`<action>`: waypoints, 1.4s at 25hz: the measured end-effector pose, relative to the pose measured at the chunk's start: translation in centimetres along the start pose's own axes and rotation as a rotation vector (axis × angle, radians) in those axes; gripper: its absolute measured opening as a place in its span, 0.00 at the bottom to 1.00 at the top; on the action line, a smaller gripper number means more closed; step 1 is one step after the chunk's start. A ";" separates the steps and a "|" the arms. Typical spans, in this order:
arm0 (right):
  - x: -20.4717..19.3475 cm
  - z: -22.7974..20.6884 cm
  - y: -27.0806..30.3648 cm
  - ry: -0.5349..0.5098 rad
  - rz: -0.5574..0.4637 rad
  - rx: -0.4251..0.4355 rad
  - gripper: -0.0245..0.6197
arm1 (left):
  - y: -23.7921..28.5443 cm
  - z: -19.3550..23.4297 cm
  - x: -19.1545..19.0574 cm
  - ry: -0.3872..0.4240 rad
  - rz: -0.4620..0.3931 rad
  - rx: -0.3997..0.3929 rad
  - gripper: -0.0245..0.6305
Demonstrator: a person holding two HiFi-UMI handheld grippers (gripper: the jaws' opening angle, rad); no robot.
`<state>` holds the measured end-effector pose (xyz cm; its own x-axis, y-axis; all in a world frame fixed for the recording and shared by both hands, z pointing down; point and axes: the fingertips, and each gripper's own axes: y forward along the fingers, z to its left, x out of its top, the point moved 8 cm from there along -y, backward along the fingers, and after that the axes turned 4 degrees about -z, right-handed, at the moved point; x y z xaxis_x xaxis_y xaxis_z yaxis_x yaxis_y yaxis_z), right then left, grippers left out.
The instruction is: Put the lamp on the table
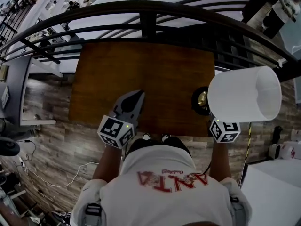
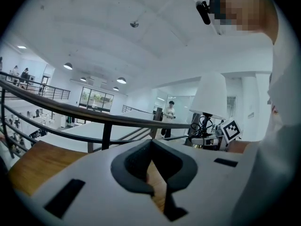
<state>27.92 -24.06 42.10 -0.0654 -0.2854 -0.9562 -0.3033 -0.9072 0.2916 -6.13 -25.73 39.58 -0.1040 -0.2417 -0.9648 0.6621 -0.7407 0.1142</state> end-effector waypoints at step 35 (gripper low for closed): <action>-11.2 -16.0 25.2 0.002 0.071 -0.013 0.16 | 12.4 2.1 -5.7 -0.084 0.171 0.193 0.05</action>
<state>36.22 -48.68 60.64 -0.0838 -0.3497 -0.9331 -0.2860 -0.8886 0.3587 1.11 -34.80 46.97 -0.0694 -0.4191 -0.9053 0.5220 -0.7886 0.3251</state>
